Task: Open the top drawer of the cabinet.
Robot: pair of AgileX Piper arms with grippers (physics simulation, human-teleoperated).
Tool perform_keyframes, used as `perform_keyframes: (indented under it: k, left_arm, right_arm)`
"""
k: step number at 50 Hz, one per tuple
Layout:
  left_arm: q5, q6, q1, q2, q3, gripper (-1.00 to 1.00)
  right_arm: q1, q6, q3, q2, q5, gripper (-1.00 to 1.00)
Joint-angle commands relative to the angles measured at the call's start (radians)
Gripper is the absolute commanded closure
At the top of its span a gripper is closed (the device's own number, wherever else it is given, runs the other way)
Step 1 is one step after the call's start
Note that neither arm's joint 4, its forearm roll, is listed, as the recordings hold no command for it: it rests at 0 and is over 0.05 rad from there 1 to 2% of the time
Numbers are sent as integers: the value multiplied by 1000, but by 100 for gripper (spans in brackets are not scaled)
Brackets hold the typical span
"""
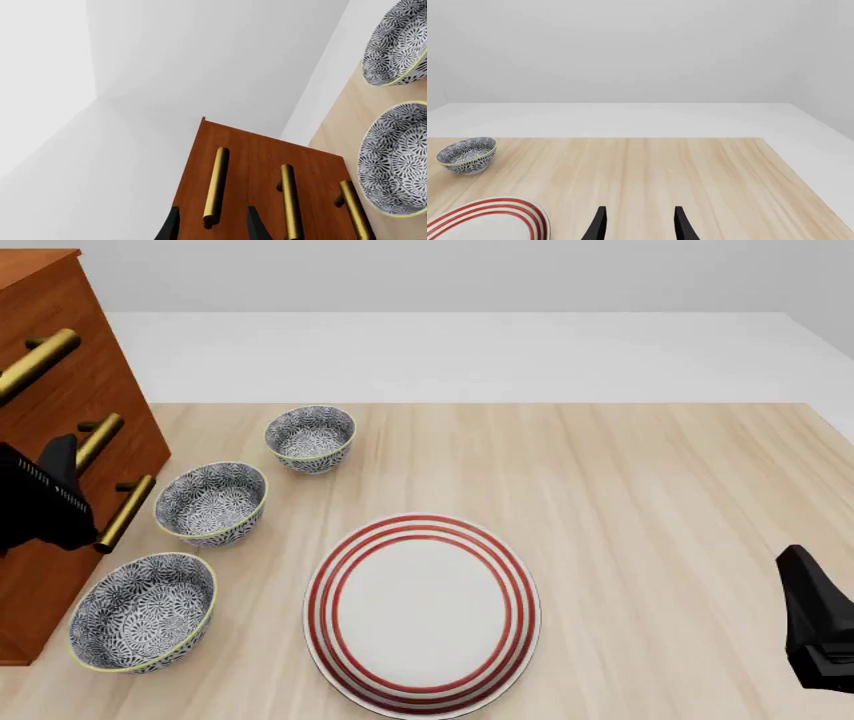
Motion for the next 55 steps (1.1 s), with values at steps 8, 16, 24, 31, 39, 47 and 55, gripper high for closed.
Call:
perform_keyframes:
  k: [8, 16, 24, 31, 39, 47, 55]
  left_arm:
    - [-19, 12, 18, 46, -18, -100]
    - [-15, 13, 31, 53, -28, -100]
    - [-17, 18, 37, 60, -34, -100]
    - [-18, 23, 47, 64, -33, -100]
    - [-32, 43, 55, 83, -38, -100]
    - [-27, 50, 62, 90, -45, -100]
    - [-45, 61, 67, 112, -49, -100]
  right_arm:
    - [0, 0, 0, 0, 0, -100]
    - [0, 0, 0, 0, 0, -100]
    - [0, 0, 0, 0, 0, -100]
    - [0, 0, 0, 0, 0, -100]
    - [0, 0, 0, 0, 0, -100]
    - [0, 0, 0, 0, 0, -100]
    - [0, 0, 0, 0, 0, -100]
